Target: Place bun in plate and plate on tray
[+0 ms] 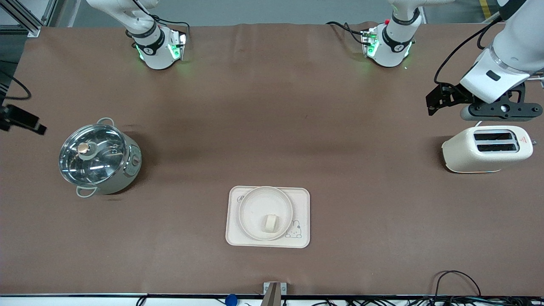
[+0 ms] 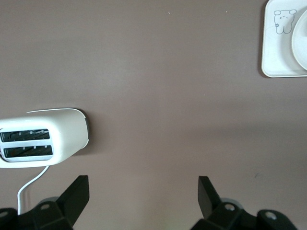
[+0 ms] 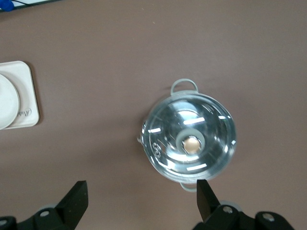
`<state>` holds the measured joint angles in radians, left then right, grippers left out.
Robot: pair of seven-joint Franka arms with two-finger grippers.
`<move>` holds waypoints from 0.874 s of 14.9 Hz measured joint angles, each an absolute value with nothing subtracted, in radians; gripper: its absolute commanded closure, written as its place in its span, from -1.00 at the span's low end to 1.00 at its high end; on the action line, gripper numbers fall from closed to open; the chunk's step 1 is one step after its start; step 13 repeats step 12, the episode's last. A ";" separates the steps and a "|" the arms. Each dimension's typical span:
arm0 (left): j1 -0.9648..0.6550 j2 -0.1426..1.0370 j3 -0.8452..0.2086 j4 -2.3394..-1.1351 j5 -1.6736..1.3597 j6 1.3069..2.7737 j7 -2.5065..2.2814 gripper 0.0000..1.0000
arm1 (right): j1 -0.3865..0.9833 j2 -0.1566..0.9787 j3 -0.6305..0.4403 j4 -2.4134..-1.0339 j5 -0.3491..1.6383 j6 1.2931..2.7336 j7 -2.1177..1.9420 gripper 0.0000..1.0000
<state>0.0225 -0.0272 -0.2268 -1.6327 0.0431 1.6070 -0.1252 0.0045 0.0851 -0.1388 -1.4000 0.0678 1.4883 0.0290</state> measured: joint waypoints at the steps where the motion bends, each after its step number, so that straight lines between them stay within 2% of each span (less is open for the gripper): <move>1: 0.023 -0.029 -0.227 -1.633 0.043 1.607 -0.119 -1.00 | -0.001 0.060 -0.137 -1.410 0.064 1.475 0.026 -1.00; 4: 0.025 -0.031 -0.226 -1.624 0.043 1.607 -0.111 -1.00 | -0.004 0.009 -0.121 -1.438 0.060 1.463 0.023 -1.00; 13: 0.028 -0.032 -0.220 -1.607 0.043 1.566 -0.069 -1.00 | -0.067 -0.048 -0.044 -1.493 0.055 1.444 -0.022 -1.00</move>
